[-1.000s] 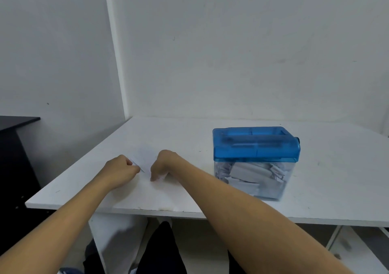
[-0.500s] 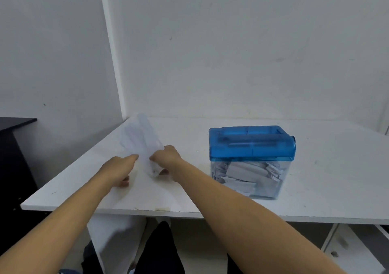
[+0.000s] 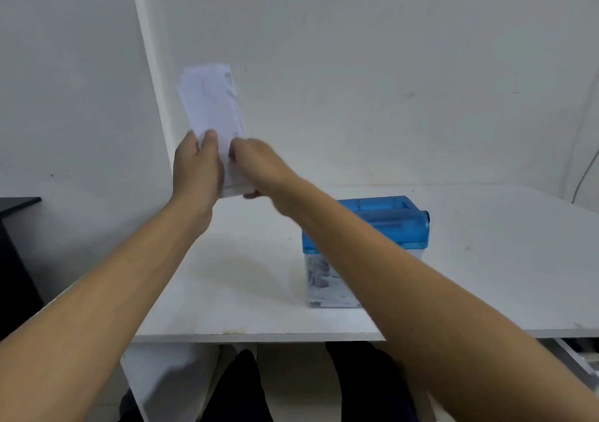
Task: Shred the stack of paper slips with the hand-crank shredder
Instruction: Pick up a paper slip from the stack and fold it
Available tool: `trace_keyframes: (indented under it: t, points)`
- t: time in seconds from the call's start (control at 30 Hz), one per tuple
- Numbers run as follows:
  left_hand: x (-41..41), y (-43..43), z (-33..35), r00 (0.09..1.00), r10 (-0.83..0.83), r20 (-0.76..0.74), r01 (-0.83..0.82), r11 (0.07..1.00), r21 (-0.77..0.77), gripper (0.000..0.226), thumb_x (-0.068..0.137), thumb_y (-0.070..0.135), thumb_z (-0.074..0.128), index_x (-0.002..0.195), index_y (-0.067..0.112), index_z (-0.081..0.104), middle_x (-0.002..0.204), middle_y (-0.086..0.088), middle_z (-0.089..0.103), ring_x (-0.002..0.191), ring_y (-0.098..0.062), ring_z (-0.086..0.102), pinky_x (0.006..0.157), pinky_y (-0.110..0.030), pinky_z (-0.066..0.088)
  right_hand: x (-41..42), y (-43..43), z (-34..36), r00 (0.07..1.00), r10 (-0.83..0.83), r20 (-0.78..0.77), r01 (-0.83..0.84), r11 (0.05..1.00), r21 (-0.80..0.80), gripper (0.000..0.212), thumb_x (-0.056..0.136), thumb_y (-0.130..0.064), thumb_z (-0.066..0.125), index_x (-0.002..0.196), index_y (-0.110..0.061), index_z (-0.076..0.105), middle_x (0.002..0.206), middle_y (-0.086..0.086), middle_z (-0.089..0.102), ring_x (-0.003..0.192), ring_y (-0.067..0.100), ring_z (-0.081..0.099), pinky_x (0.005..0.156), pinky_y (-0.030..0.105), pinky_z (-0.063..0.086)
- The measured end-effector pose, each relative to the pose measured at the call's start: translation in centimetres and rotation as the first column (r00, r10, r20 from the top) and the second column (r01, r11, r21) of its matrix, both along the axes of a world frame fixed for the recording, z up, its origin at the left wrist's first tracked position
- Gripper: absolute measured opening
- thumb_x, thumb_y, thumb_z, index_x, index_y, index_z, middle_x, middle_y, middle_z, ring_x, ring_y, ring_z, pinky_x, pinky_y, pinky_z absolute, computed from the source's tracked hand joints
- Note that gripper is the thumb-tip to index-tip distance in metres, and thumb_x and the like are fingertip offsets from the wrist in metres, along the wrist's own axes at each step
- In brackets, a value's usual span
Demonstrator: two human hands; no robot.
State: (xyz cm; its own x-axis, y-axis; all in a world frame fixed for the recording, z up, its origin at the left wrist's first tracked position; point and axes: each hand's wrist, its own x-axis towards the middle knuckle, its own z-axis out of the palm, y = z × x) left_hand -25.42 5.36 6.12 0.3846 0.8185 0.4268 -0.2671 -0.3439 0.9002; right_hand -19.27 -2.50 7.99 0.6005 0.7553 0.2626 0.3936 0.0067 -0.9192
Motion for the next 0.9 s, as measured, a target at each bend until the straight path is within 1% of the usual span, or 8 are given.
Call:
trace_keyframes:
  t: [0.1, 0.27, 0.37, 0.47, 0.53, 0.63, 0.7, 0.9]
  points:
    - [2.2, -3.6, 2.8, 0.993, -0.067, 0.097, 0.069, 0.997, -0.018, 0.017, 0.103, 0.03, 0.041, 0.094, 0.029, 0.056, 0.109, 0.004, 0.066, 0.104, -0.018, 0.065, 0.096, -0.046, 0.056, 1.4, -3.9, 2.1, 0.983, -0.07, 0.171, 0.062, 0.997, 0.054, 0.027, 0.101, -0.026, 0.034, 0.107, -0.009, 0.055, 0.1, 0.004, 0.056, 0.076, 0.015, 0.052, 0.058, 0.028, 0.041]
    - [6.1, -9.8, 5.3, 0.973, -0.206, 0.1, 0.206, 0.978, 0.018, 0.01, 0.104, 0.024, 0.042, 0.103, 0.026, 0.051, 0.11, 0.003, 0.062, 0.104, -0.017, 0.063, 0.094, -0.045, 0.056, 4.5, -9.7, 3.5, 0.972, -0.179, 0.151, 0.152, 0.973, 0.174, 0.025, 0.1, -0.017, 0.033, 0.082, -0.019, 0.051, 0.078, -0.003, 0.055, 0.068, 0.013, 0.05, 0.058, 0.025, 0.039]
    - [8.0, -11.3, 5.3, 0.968, -0.249, -0.017, 0.25, 0.966, 0.071, 0.015, 0.105, 0.027, 0.043, 0.116, 0.022, 0.051, 0.113, 0.001, 0.062, 0.105, -0.02, 0.062, 0.094, -0.043, 0.055, 7.2, -12.8, 3.7, 0.966, -0.199, 0.164, 0.181, 0.976, 0.119, 0.022, 0.096, -0.015, 0.045, 0.097, -0.007, 0.066, 0.091, 0.009, 0.07, 0.081, 0.027, 0.065, 0.069, 0.034, 0.051]
    - [9.2, -11.9, 4.2, 0.91, -0.326, -0.254, 0.361, 0.927, 0.104, 0.028, 0.102, 0.036, 0.051, 0.121, 0.016, 0.054, 0.115, -0.001, 0.064, 0.103, -0.02, 0.064, 0.094, -0.041, 0.055, 9.8, -15.9, 2.9, 0.943, -0.269, 0.199, 0.262, 0.963, 0.059, 0.021, 0.095, -0.016, 0.055, 0.107, -0.009, 0.07, 0.102, 0.008, 0.074, 0.087, 0.019, 0.067, 0.072, 0.031, 0.051]
    - [9.4, -12.1, 2.7, 0.792, -0.305, -0.529, 0.471, 0.856, 0.212, 0.029, 0.099, 0.04, 0.058, 0.119, 0.02, 0.054, 0.114, 0.004, 0.063, 0.099, -0.014, 0.061, 0.089, -0.035, 0.052, 11.0, -17.6, 1.9, 0.923, -0.335, 0.189, 0.331, 0.942, 0.05, 0.015, 0.096, -0.017, 0.057, 0.104, -0.011, 0.069, 0.104, 0.007, 0.072, 0.083, 0.015, 0.063, 0.067, 0.025, 0.048]
    - [9.0, -11.7, 0.6, 0.47, -0.067, -0.88, 0.68, 0.663, 0.312, 0.054, 0.094, 0.058, 0.058, 0.138, 0.029, 0.051, 0.125, 0.01, 0.059, 0.104, -0.012, 0.058, 0.094, -0.031, 0.044, 12.2, -18.4, -0.1, 0.911, -0.379, 0.164, 0.381, 0.924, 0.018, 0.015, 0.099, -0.02, 0.058, 0.109, -0.014, 0.067, 0.104, 0.002, 0.071, 0.082, 0.011, 0.063, 0.06, 0.018, 0.049]
    - [8.8, -11.3, -0.1, 0.372, -0.02, -0.928, 0.729, 0.625, 0.279, 0.064, 0.091, 0.067, 0.054, 0.143, 0.03, 0.05, 0.125, 0.01, 0.061, 0.099, -0.01, 0.059, 0.093, -0.03, 0.043, 12.6, -18.3, -1.4, 0.911, -0.368, 0.185, 0.376, 0.927, -0.005, 0.019, 0.1, -0.022, 0.058, 0.114, -0.013, 0.068, 0.103, -0.002, 0.071, 0.083, 0.008, 0.064, 0.06, 0.017, 0.049]
    - [9.3, -10.7, -2.1, 0.455, -0.187, -0.87, 0.716, 0.659, 0.233, 0.068, 0.083, 0.069, 0.061, 0.139, 0.031, 0.056, 0.128, 0.01, 0.064, 0.107, -0.011, 0.061, 0.095, -0.028, 0.048, 12.7, -18.4, -4.1, 0.934, -0.268, 0.238, 0.293, 0.953, -0.079, 0.029, 0.097, -0.023, 0.064, 0.123, -0.011, 0.068, 0.113, -0.002, 0.072, 0.099, 0.011, 0.068, 0.082, 0.024, 0.057]
